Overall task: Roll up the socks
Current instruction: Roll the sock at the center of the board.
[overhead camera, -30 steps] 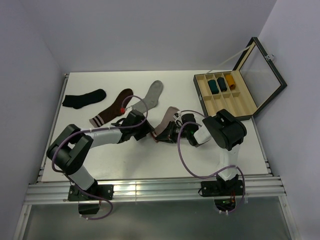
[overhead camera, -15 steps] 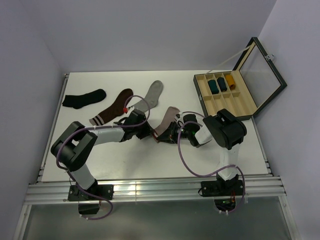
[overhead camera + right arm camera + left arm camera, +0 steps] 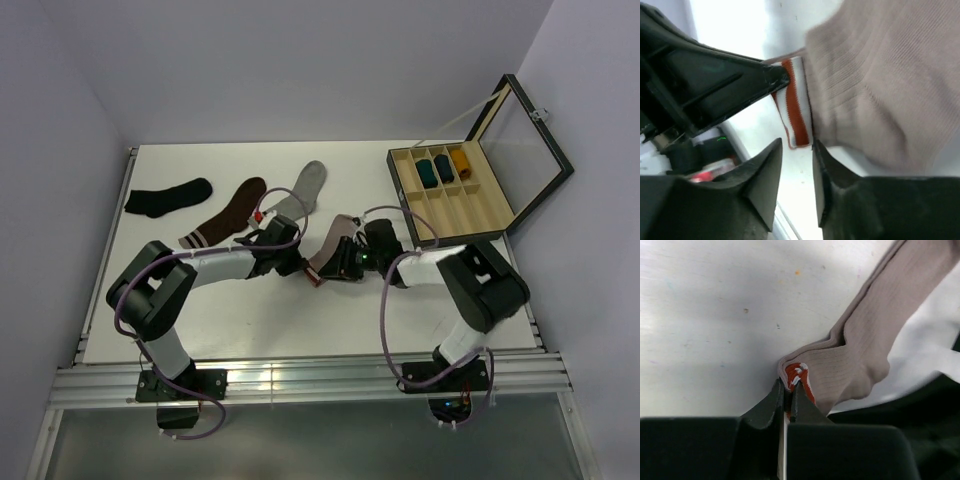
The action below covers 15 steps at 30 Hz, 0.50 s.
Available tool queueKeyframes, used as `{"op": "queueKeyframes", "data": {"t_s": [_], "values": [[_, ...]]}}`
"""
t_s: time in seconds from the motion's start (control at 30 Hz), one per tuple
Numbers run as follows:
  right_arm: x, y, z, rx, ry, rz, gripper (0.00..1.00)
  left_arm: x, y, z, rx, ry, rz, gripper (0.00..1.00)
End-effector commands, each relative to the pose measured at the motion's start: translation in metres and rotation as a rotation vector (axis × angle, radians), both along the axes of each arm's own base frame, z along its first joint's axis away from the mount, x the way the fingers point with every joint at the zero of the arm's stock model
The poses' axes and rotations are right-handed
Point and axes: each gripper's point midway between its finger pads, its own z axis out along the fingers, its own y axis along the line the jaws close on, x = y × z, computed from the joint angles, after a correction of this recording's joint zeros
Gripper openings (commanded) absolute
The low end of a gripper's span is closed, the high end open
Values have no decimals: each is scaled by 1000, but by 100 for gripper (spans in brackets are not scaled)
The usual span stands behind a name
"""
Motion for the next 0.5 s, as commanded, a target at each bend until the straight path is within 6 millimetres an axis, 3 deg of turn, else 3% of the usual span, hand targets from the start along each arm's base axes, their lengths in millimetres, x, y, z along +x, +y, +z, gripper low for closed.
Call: {"op": "queueKeyframes", "data": {"t_s": [0.0,0.13,0.27,0.47], "values": [[14,-13,18,-254,-252,11,40,-2,21,-4,142,10,-1,1],[18,-12,30,-416,-441,11,44,-5,23,-3,175,20,-14,0],[18,7,43,-464,-617,47,46,-8,20,-5,196,31,-36,0],[13,28,41,-526,-735,85,49,-7,17,-4,195,34,-41,0]]}}
